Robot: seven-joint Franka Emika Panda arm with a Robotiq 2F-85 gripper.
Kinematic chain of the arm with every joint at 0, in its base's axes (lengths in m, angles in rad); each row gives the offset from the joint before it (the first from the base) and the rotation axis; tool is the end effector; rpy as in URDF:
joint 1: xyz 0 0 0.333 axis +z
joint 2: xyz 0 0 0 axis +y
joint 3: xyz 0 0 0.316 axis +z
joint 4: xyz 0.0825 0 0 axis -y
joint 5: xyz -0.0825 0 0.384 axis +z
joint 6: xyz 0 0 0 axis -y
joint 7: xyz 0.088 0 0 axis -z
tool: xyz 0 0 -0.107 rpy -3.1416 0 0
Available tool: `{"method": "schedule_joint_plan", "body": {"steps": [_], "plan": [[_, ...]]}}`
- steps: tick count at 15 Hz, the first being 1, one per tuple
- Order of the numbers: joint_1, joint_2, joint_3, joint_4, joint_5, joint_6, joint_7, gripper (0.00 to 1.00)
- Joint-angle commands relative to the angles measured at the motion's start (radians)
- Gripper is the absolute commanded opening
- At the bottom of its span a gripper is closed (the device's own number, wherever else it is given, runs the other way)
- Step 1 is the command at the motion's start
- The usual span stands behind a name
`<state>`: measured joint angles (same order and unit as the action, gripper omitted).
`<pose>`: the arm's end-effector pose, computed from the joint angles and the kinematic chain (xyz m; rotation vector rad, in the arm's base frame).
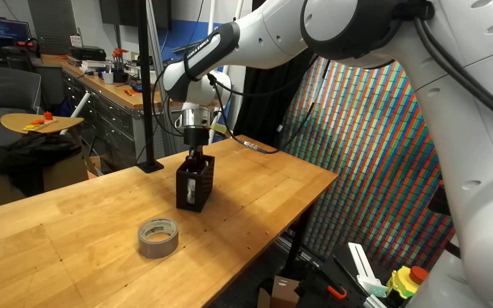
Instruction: Put the towel into the box.
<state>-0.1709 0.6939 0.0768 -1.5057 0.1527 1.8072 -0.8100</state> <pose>0.6635 -0.0568 0.2340 -2.6325 -0.8761 0.3768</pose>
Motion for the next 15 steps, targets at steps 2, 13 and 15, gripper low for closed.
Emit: {"method": "schedule_joint_plan", "body": {"steps": [2, 13, 15], "plan": [[-0.035, 0.078, 0.021, 0.083, 0.050, -0.060, -0.027, 0.03], [-0.047, 0.033, 0.001, 0.084, 0.033, -0.078, -0.012, 0.03], [-0.045, -0.004, -0.009, 0.069, 0.019, -0.073, -0.013, 0.03]]}}
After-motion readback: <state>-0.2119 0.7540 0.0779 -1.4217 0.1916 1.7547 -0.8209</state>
